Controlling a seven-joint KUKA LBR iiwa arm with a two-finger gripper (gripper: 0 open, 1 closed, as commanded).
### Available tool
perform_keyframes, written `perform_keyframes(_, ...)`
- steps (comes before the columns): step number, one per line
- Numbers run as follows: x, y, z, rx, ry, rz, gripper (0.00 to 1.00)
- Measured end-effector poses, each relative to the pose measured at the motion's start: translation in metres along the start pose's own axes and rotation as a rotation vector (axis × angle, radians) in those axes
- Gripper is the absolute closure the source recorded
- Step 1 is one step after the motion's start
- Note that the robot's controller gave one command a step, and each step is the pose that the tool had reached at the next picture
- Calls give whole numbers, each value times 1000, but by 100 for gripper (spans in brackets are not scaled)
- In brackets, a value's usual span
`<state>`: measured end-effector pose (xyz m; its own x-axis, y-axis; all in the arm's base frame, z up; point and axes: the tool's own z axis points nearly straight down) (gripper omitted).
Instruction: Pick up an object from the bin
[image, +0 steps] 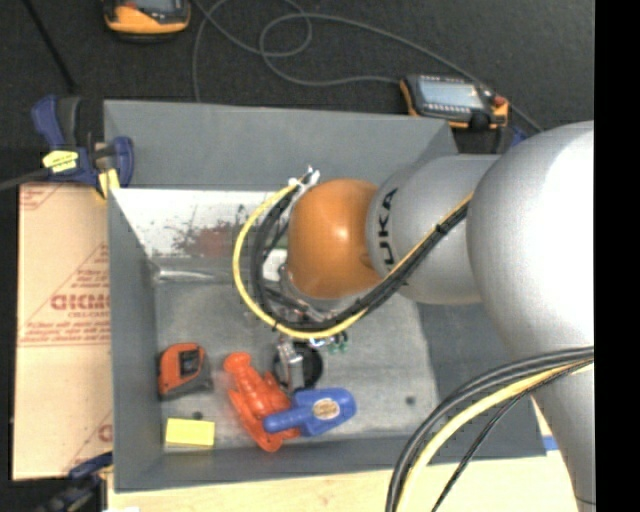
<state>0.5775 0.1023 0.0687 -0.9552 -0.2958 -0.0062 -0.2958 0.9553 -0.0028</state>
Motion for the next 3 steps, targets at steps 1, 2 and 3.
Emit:
perform_keyframes(1,29,9,-3,-3,-3,35,0)
perform_keyframes(2,43,-11,-7,-5,3,133,0)
perform_keyframes(3,31,-77,-4,-4,2,-78,0)
